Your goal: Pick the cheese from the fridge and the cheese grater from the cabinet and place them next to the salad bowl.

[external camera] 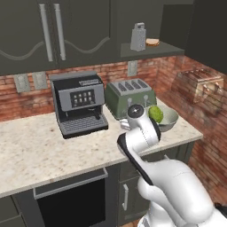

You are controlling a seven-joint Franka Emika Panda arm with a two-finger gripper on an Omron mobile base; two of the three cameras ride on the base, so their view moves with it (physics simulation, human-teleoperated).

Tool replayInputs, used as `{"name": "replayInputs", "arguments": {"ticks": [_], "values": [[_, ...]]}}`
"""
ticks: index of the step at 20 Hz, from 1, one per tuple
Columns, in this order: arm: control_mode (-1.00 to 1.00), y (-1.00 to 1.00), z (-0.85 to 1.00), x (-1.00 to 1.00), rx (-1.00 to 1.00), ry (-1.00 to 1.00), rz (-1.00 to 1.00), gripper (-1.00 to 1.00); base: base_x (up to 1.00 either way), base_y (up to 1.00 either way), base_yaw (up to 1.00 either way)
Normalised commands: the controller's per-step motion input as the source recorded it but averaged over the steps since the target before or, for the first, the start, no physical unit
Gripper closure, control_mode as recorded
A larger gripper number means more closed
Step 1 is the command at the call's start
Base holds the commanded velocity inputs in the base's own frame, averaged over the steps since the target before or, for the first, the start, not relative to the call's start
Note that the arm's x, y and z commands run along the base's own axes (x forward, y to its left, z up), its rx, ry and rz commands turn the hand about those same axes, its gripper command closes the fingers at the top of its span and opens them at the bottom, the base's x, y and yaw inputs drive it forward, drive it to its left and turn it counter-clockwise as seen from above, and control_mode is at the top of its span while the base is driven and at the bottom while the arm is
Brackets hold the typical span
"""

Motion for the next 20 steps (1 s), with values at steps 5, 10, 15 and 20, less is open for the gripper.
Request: {"name": "replayInputs", "arguments": {"ticks": [5, 10, 15, 20], "values": [[-1.0, 0.0, -0.23, 0.27, 0.0, -0.01, 0.0, 1.0, 0.0, 0.0, 0.0], [-1.0, 0.0, -0.3, 0.28, 0.0, -0.01, 0.0, 1.0, 0.0, 0.0, 0.0], [-1.0, -0.04, -0.29, 0.19, 0.0, 0.0, 0.0, 1.0, 0.0, 0.0, 0.0], [-1.0, -0.09, -0.35, 0.29, -0.01, 0.0, 0.0, 1.0, 0.0, 0.0, 0.0]]}}
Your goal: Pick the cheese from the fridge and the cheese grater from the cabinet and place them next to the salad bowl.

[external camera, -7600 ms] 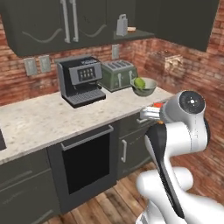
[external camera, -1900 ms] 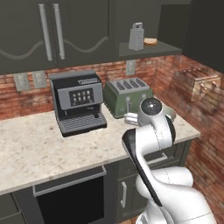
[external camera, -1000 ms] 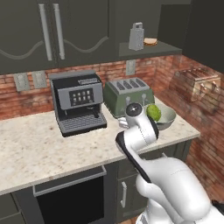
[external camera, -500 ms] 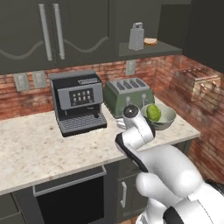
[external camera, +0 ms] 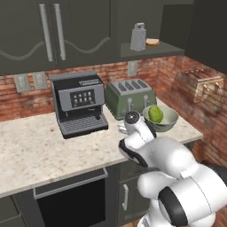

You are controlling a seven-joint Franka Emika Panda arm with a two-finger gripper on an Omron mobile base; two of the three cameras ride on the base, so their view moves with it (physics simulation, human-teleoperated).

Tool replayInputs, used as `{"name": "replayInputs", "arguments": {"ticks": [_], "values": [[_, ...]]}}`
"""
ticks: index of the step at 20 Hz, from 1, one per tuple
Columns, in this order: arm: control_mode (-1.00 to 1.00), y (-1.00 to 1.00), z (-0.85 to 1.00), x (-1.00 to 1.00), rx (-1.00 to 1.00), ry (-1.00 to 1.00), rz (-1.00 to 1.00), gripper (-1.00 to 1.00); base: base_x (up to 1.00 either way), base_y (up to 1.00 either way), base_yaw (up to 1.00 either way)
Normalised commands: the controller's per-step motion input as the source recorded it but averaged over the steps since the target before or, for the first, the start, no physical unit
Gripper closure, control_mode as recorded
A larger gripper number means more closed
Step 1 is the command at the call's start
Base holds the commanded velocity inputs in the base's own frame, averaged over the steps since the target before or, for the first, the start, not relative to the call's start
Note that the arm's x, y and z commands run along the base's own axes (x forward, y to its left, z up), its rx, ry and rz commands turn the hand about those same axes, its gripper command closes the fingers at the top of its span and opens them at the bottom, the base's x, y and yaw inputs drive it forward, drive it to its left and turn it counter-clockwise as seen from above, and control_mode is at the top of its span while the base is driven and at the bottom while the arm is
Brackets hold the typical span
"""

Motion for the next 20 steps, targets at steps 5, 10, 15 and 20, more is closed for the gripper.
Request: {"name": "replayInputs", "arguments": {"ticks": [5, 10, 15, 20], "values": [[-1.0, -0.2, -0.32, 0.3, 0.0, 0.0, 0.0, 1.0, 0.0, 0.0, 0.0], [-1.0, -0.1, -0.12, 0.36, 0.0, 0.0, 0.0, 1.0, 0.0, 0.0, 0.0], [-1.0, 0.0, 0.0, 0.39, 0.0, 0.0, 0.0, 1.0, 0.0, 0.0, 0.0], [-1.0, 0.0, 0.0, 0.4, 0.0, 0.0, 0.0, 1.0, 0.0, 0.0, 0.0]]}}
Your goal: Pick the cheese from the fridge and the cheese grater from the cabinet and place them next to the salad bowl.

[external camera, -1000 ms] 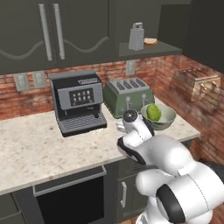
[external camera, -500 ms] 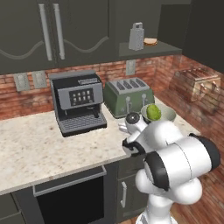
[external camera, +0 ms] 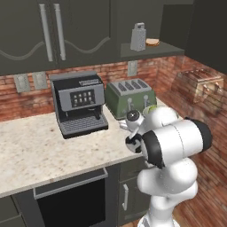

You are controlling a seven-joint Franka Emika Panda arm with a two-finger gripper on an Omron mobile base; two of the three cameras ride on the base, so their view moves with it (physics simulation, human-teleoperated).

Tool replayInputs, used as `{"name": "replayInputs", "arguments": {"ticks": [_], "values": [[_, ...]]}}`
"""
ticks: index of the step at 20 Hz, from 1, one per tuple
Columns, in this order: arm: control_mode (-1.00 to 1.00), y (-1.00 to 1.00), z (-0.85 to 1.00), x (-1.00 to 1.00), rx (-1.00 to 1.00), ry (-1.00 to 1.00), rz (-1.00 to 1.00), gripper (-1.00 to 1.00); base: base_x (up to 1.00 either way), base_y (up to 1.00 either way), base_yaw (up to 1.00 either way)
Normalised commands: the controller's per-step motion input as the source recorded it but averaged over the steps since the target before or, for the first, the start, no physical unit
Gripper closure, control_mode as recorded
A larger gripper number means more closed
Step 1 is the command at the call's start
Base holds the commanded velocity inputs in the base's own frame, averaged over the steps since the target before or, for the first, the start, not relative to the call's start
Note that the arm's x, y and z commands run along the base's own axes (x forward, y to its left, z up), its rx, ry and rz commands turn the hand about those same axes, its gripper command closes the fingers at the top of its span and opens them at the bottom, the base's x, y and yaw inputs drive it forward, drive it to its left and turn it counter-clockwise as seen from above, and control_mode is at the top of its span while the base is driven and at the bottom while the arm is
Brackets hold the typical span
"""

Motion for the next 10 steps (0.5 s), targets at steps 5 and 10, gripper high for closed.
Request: {"name": "replayInputs", "arguments": {"ticks": [5, 10], "values": [[-1.0, 0.0, -0.11, 0.31, 0.0, 0.0, 0.0, 1.0, 0.0, 0.0, 0.0], [-1.0, 0.0, -0.19, 0.05, 0.02, 0.0, 0.0, 1.0, 0.0, 0.0, 0.0]]}}
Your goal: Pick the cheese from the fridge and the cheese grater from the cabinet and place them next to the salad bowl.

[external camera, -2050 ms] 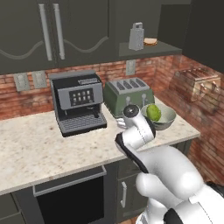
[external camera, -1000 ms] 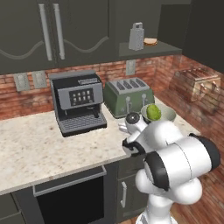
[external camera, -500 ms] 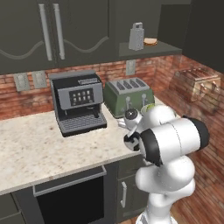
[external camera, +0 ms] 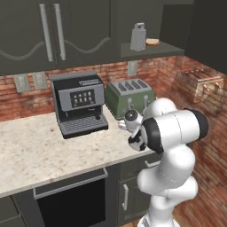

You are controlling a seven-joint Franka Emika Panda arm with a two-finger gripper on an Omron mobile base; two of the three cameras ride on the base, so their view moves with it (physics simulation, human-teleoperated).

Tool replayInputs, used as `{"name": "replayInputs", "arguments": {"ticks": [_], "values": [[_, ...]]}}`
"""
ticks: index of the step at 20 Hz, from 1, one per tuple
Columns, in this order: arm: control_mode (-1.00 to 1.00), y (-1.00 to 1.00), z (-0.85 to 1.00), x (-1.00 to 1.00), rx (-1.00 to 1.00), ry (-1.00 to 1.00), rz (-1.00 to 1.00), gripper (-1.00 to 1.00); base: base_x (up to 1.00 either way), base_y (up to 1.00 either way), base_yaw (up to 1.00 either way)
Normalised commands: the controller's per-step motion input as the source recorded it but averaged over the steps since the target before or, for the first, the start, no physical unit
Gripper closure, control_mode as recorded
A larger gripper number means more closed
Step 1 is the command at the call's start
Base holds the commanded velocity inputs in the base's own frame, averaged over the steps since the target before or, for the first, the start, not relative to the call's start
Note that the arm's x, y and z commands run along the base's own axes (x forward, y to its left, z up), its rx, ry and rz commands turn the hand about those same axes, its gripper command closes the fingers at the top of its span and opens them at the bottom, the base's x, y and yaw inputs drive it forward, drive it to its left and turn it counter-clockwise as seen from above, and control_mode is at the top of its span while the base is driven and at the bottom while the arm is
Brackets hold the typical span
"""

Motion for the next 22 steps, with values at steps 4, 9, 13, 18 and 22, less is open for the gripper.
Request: {"name": "replayInputs", "arguments": {"ticks": [4, 9, 13, 18, 22], "values": [[-1.0, 0.09, -0.23, 0.0, 0.04, 0.0, -0.01, 1.0, 0.0, 0.0, 0.0], [-1.0, 0.13, -0.12, 0.04, 0.02, 0.0, -0.03, -1.0, 0.0, 0.0, 0.0], [-1.0, 0.0, 0.0, 0.06, 0.0, 0.0, 0.0, -1.0, 0.0, 0.0, 0.0], [-1.0, 0.0, 0.0, 0.0, 0.0, 0.0, 0.0, -1.0, 0.0, 0.0, 0.0], [-1.0, 0.0, 0.23, 0.01, 0.0, 0.0, 0.0, -1.0, 0.0, 0.0, 0.0]]}}
